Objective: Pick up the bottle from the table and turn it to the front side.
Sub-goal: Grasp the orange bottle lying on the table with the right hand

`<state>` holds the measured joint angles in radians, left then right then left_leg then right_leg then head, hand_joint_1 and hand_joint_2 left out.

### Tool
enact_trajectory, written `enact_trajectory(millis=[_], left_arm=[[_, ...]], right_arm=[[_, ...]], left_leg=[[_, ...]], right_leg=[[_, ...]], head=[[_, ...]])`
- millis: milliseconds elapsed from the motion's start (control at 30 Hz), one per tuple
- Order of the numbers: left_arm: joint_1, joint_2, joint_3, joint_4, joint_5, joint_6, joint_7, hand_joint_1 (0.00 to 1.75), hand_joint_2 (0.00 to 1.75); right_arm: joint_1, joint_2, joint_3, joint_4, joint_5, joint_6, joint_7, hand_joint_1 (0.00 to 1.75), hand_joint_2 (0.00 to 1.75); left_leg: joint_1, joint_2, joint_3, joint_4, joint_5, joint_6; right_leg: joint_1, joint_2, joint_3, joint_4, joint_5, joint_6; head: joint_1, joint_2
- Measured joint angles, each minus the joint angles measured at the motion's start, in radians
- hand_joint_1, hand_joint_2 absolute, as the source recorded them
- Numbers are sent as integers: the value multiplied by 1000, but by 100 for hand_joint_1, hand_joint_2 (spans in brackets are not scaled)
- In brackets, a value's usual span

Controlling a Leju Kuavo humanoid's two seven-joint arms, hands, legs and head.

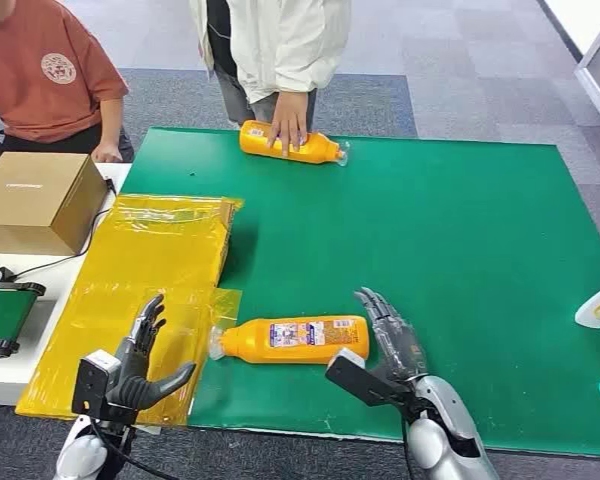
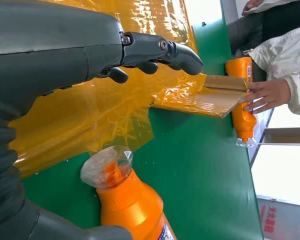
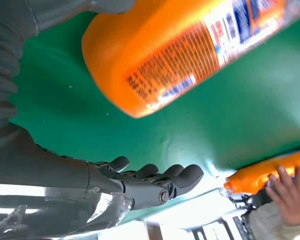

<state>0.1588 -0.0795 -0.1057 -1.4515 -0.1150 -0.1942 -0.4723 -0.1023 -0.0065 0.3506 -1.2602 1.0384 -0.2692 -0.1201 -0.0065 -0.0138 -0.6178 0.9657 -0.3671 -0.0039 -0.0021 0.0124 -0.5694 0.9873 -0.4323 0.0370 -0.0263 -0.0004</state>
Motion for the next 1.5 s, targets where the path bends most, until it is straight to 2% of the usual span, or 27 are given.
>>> enact_trajectory(millis=[133, 300, 600, 700, 900, 1067, 1133, 1267, 1333, 1500], left_arm=[[-1, 0, 0, 0, 0, -1, 0, 0, 175], [-30, -11, -5, 10, 3, -17, 5, 0, 175], [-25, -10, -55, -34, 50, -42, 4, 0, 175], [-14, -9, -82, -69, 60, -46, 4, 0, 175], [-11, -6, -124, -103, 61, -47, 4, 0, 175], [-13, -5, -144, -107, 61, -52, 4, 0, 175], [-13, -4, -146, -110, 61, -54, 1, 0, 175], [-13, -1, -145, -120, 61, -55, -5, 0, 175], [-13, -1, -144, -124, 61, -55, -6, 0, 175], [-12, 0, -141, -128, 59, -58, -8, 0, 175]], right_arm=[[-1, 0, 2, 2, 7, -2, 2, 0, 175], [-77, 0, 110, 139, 236, -69, 90, 0, 175], [-181, -6, 135, 313, 299, -80, 129, 0, 175], [-224, -9, 128, 360, 284, -27, 139, 0, 175], [-325, -6, 108, 448, 214, 174, 138, 0, 175], [-379, 0, 104, 508, 195, 258, 125, 0, 175], [-392, 0, 104, 521, 192, 280, 120, 15, 175], [-404, -4, 111, 530, 189, 302, 115, 167, 175], [-406, -8, 118, 530, 188, 305, 114, 175, 175], [-410, -18, 130, 530, 178, 288, 120, 175, 175]], left_leg=[[0, 0, 0, 0, 0, 0], [0, 0, 0, 0, 0, 0], [0, 0, 1, 0, 0, 0], [0, 0, 3, 0, 0, 0], [0, 0, 11, 0, 0, 1], [0, 0, 16, 0, 2, 4], [0, 0, 17, 0, 2, 5], [0, 0, 19, 0, 2, 5], [0, 0, 19, 0, 2, 5], [0, 0, 19, 0, 4, 7]], right_leg=[[0, 0, 0, 0, 0, 0], [0, 0, 0, 0, 0, 0], [0, 0, 0, 0, 0, 0], [0, 0, 0, -1, 0, 0], [0, 0, 4, -2, -2, -2], [0, 0, 11, -5, -1, -1], [0, 0, 13, -6, 0, -1], [0, 0, 15, -8, 1, -1], [0, 1, 16, -9, 2, 0], [0, 0, 17, -10, 3, 2]], head=[[0, 0], [0, 0], [0, 0], [0, 0], [0, 0], [0, 0], [0, 0], [0, 0], [0, 0], [0, 0]])
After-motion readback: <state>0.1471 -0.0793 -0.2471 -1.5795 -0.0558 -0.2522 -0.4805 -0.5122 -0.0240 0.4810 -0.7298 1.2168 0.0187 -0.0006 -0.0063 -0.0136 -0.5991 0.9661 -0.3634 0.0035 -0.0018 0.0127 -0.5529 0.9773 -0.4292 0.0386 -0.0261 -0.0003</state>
